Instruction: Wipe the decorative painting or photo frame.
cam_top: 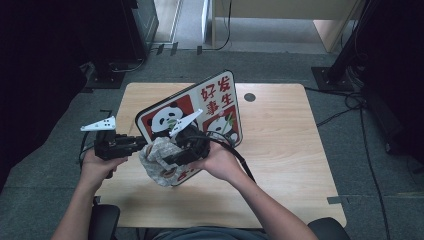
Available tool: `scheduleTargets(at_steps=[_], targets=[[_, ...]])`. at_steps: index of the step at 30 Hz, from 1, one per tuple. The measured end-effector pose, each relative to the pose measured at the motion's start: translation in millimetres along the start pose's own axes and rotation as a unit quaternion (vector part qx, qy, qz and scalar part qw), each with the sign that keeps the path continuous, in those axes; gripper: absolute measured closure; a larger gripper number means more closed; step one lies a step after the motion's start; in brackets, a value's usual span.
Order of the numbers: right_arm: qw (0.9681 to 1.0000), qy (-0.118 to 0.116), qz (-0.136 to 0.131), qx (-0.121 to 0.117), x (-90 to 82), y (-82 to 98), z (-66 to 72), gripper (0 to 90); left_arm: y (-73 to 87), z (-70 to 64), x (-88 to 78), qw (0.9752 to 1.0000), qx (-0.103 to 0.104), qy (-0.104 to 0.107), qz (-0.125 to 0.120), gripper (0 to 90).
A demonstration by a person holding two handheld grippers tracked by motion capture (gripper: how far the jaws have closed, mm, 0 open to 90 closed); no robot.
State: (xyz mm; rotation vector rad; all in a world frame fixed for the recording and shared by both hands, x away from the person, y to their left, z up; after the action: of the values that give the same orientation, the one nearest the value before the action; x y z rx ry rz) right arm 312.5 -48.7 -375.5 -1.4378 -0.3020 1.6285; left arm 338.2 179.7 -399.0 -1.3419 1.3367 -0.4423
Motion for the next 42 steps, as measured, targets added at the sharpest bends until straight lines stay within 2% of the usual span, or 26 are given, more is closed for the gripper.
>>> scheduleTargets(at_steps=[4,15,22,25,31,40,42], targets=[[1.0,0.004,0.001,0.005,5.3,9.8,0.5,62.7,0.0,0.3,-0.1,1.0,-0.004,0.0,0.002,66.0],[0.9999,0.004,-0.01,0.001,17.8,33.4,-1.3,62.6,0.7,0.0,0.0,1.0,-0.005,0.0,0.002,66.4],[0.9999,0.007,0.005,0.008,28.7,51.3,-3.2,62.6,1.4,-0.6,1.0,1.0,-0.002,-0.002,0.003,66.0],[0.9998,0.001,0.008,0.018,33.6,58.9,-3.7,62.6,1.5,-1.1,1.2,1.0,-0.001,-0.002,0.004,66.4],[0.9996,-0.003,0.011,0.025,43.7,74.3,-6.1,62.6,2.0,-0.7,1.2,1.0,-0.005,-0.001,0.004,66.5],[0.9992,-0.004,0.028,0.027,56.5,96.1,-12.0,62.6,1.9,-0.2,0.8,0.9999,-0.013,0.0,0.002,68.2],[0.9989,-0.007,0.031,0.034,58.3,99.1,-12.6,62.6,2.0,-0.1,0.7,0.9999,-0.013,0.001,0.001,68.8]])
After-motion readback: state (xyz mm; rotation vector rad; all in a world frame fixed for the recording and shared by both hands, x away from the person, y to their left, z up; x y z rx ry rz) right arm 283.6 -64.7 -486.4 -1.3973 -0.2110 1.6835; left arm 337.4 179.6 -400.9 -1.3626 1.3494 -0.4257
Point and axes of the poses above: each handheld gripper's, and its own axes: x roughly forward along the jaws, y roughly out of its underside, z roughly to its left, the point moved 3 cm from there along x, roughly forward along the jaws, and after that the axes turned 4 degrees about x, right-handed, at the moved point
